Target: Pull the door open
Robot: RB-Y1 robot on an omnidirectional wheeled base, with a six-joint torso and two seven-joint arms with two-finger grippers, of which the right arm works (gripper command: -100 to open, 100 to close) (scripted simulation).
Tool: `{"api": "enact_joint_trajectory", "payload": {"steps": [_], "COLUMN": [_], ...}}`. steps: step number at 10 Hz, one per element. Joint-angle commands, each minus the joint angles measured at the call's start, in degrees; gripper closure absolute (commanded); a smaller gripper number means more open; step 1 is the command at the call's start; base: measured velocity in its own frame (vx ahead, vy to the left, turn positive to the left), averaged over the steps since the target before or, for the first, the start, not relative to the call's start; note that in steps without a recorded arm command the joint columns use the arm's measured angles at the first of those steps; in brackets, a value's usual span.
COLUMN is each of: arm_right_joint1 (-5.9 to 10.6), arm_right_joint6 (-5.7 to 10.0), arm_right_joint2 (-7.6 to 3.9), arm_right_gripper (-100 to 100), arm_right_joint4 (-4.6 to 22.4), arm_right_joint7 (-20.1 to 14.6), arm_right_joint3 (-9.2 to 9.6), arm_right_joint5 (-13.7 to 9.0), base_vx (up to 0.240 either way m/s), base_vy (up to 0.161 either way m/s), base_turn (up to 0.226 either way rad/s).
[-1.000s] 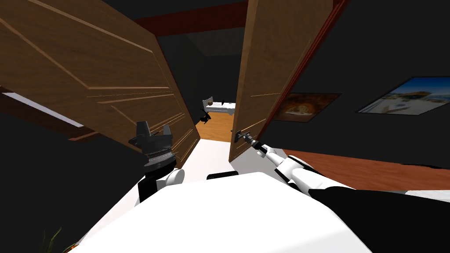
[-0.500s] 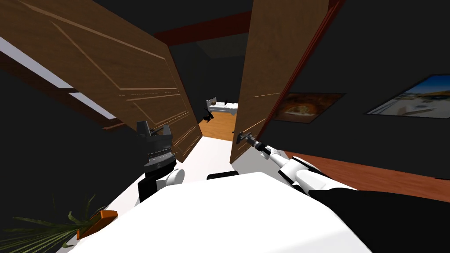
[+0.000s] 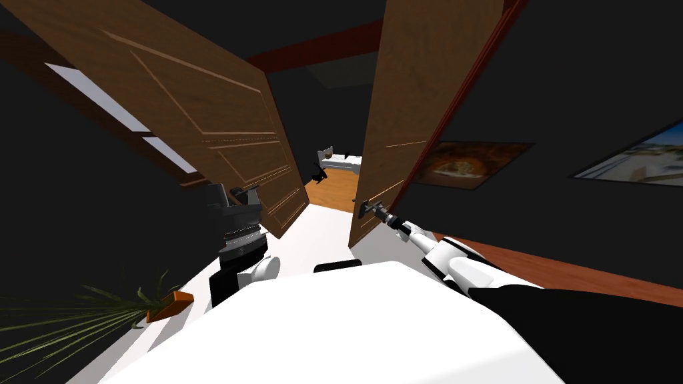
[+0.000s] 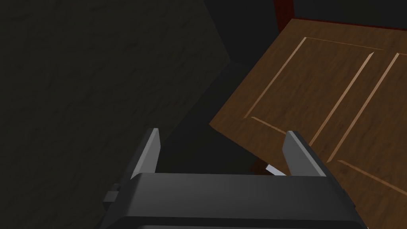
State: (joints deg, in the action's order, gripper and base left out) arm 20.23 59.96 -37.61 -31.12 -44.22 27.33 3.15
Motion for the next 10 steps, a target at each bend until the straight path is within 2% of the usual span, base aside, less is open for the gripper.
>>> {"api": "enact_joint_trajectory", "payload": {"steps": [1, 8, 9, 10], "arm_right_joint1": [-0.05, 0.66, 0.43, 0.40], "arm_right_joint6": [0.58, 2.83, 2.41, 2.74], "arm_right_joint2": [-0.24, -0.59, -0.38, -0.39], "arm_right_gripper": [100, 100, 100, 100], "arm_right_joint4": [0.4, 2.1, 1.6, 1.9], "arm_right_joint7": [-0.2, -0.7, -0.6, -0.7], "arm_right_joint3": [0.16, 0.76, 0.87, 1.08], "arm_right_joint5": [0.0, 0.2, 0.3, 0.3], "base_vx": [-0.164, -0.152, -0.064, -0.107], "base_vy": [-0.149, -0.157, -0.070, -0.111], "base_turn": [0.172, 0.142, 0.044, 0.138]}}
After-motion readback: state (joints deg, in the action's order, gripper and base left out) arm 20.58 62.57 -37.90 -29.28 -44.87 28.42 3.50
